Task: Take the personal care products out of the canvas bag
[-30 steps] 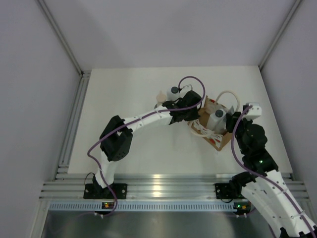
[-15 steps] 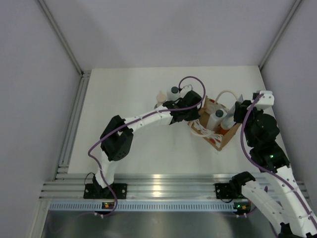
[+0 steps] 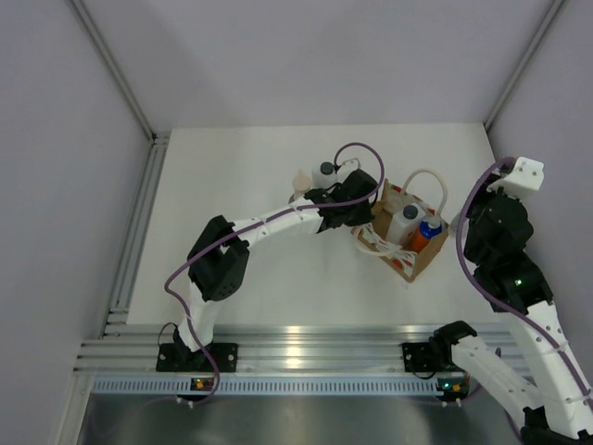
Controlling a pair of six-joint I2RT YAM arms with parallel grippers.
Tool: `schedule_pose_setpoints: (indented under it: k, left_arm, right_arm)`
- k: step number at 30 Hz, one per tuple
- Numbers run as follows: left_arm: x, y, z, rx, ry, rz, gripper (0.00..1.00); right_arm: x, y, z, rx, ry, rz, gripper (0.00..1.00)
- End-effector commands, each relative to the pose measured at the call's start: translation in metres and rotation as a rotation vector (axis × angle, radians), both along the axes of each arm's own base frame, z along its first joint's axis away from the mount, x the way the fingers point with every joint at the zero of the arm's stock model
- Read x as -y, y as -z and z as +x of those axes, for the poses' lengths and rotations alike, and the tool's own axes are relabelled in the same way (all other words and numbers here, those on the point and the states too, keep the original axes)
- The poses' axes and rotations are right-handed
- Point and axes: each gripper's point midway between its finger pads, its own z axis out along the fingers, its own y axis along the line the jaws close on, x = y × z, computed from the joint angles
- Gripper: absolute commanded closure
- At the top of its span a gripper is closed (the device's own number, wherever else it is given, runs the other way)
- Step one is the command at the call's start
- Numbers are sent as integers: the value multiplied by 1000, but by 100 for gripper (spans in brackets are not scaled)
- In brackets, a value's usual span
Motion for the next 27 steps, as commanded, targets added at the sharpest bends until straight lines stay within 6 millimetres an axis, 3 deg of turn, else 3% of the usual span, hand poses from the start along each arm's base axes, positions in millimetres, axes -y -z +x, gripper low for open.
schedule_pose_setpoints:
  k: [1, 8, 9, 17, 18, 21, 27]
  left_arm:
    - [9, -13, 5, 24, -8, -50, 100]
    - [5, -15, 4, 26, -5, -47, 100]
    - [3, -14, 5, 25, -7, -43, 100]
    - [-3, -10, 6, 18, -13, -37, 100]
    - [-2, -10, 6, 16, -12, -41, 100]
    - [0, -10, 6, 13, -10, -45, 100]
    - [-1, -9, 7, 17, -12, -40, 100]
  right_arm:
    - [27, -17, -9, 53, 159, 28, 100]
    - [32, 39, 15, 49, 160, 125, 100]
    - [35, 62, 16, 23, 171, 126, 100]
    - [49, 131, 13, -10, 256, 136, 100]
    - [49, 147, 11, -42, 262, 130, 100]
    - [52, 163, 8, -37, 282, 142, 100]
    - [52, 174, -4, -50, 286, 164, 100]
